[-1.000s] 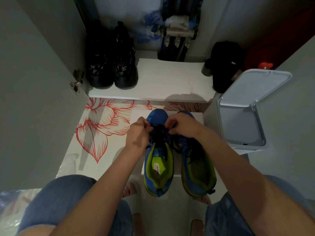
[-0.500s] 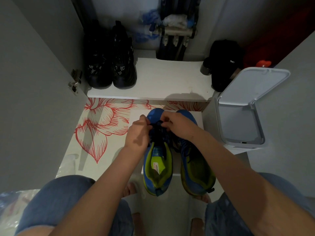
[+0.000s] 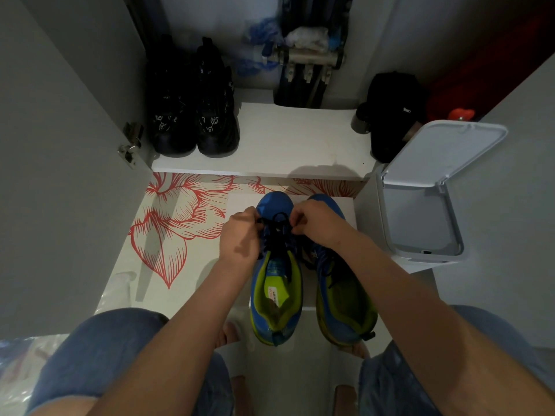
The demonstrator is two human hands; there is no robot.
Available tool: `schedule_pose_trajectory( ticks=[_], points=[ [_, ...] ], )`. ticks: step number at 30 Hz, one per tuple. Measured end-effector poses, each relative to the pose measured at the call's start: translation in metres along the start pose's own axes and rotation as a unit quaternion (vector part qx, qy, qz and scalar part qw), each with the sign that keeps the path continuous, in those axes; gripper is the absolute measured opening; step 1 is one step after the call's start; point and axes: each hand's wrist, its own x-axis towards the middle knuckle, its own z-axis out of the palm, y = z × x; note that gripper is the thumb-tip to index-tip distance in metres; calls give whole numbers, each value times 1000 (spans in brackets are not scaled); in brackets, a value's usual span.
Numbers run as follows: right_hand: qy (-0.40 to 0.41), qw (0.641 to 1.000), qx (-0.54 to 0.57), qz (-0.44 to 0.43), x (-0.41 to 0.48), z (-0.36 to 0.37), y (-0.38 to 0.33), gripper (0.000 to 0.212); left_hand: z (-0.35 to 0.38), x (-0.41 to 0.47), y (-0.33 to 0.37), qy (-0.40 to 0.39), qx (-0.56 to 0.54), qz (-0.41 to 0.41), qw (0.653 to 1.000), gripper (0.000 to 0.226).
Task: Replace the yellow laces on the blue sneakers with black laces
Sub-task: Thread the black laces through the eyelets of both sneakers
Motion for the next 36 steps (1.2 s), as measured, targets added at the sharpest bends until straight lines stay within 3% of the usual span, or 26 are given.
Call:
schedule_pose_trajectory(
  ticks=[2,8,10,14,17,20,23,26,31,36],
  points=[
    [9,1000,-2,-13,0,2,-1,11,2,-1,-1,9,86,28,996,13],
    [18,999,-29,-32,0,4,-3,9,2,0,-2,21,153,51,987,17],
    [15,998,-47,-34,-1,5,-3,9,3,-1,-1,17,124,39,991,16],
    [19,999,36,13,-6,0,0,11,-3,2,-8,-16,-28,-21,999,15],
    [2,998,53,17,-12,-3,2,4,-9,-1,-14,-44,-30,-56,997,19],
    [-2,997,75,-1,-14,3,1,10,-9,-6,-10,-27,-72,-26,997,4],
    [11,995,97,-12,-15,9,3,11,-8,-8,-5,-17,-117,-14,993,17],
    [3,994,111,-14,-13,10,5,9,-7,-8,-8,-23,-72,2,997,17],
    [-12,998,46,-43,-9,13,4,5,-7,-7,-5,-42,-29,26,998,17],
    [37,980,-157,-113,-8,12,-9,4,-6,-6,-5,-43,20,57,997,13]
  ],
)
